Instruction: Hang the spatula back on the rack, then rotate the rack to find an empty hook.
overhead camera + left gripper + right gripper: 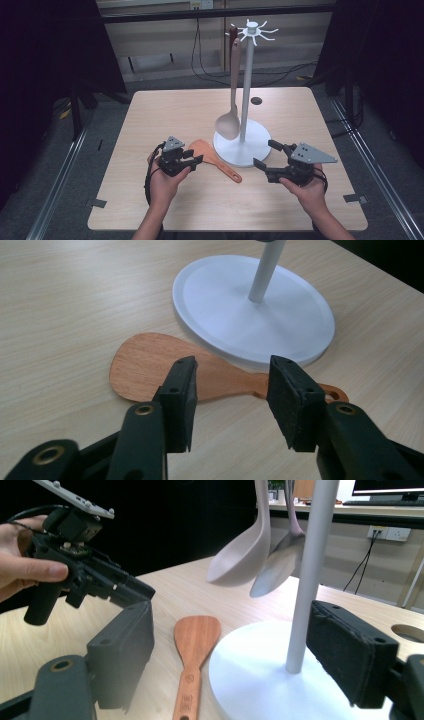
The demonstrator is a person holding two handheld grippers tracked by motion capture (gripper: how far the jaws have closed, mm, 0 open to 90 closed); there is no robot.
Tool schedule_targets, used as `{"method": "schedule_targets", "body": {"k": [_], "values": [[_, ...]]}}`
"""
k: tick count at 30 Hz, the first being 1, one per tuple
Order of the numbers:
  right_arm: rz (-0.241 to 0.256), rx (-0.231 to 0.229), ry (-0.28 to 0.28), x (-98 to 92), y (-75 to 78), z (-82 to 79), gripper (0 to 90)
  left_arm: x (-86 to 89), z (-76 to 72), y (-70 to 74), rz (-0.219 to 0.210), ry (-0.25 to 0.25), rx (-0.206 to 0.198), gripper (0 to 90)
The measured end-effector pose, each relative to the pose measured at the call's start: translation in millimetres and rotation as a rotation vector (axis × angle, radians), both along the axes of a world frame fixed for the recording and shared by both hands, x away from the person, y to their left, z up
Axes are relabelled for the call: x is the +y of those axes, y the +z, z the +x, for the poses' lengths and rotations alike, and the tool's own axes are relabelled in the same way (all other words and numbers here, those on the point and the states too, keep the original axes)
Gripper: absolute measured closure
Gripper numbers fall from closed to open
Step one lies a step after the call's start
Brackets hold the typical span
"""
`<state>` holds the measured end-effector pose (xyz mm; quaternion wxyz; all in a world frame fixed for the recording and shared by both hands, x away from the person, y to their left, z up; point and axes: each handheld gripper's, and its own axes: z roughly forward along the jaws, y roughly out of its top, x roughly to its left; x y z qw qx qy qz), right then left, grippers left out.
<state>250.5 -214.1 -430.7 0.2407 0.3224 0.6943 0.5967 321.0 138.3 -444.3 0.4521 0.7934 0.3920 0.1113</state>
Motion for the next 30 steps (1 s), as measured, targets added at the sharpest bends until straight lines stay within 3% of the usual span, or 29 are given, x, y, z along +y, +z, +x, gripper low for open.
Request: {"method": "schedule_targets", "body": {"k": [6, 8, 14, 17, 24, 30], "values": [[-0.008, 0.024, -0.003, -4.4, -5.0, -1.4, 16.4, -7.2, 4.3, -8.7, 0.027, -0.036, 0.037, 65.9], [-0.013, 0.042, -0.005, -4.7, -8.6, -2.5, 15.5, -8.4, 6.7, -10.8, 0.063, -0.044, 0.037, 69.4], [-0.056, 0.086, 0.015, -3.8, -20.3, -3.7, 12.5, -12.8, 11.8, -15.9, 0.070, -0.049, 0.068, 81.7], [-0.073, 0.115, 0.012, -3.1, -25.9, -3.7, 11.5, -17.0, 12.3, -17.9, 0.072, -0.059, 0.073, 83.4], [-0.084, 0.131, 0.022, 0.5, -32.3, -5.3, 10.7, -13.3, 16.1, -24.1, 0.086, -0.048, 0.089, 86.3], [-0.115, 0.145, 0.036, 3.4, -36.6, -4.9, 10.5, -9.1, 19.0, -30.3, 0.066, -0.030, 0.111, 89.6]]}}
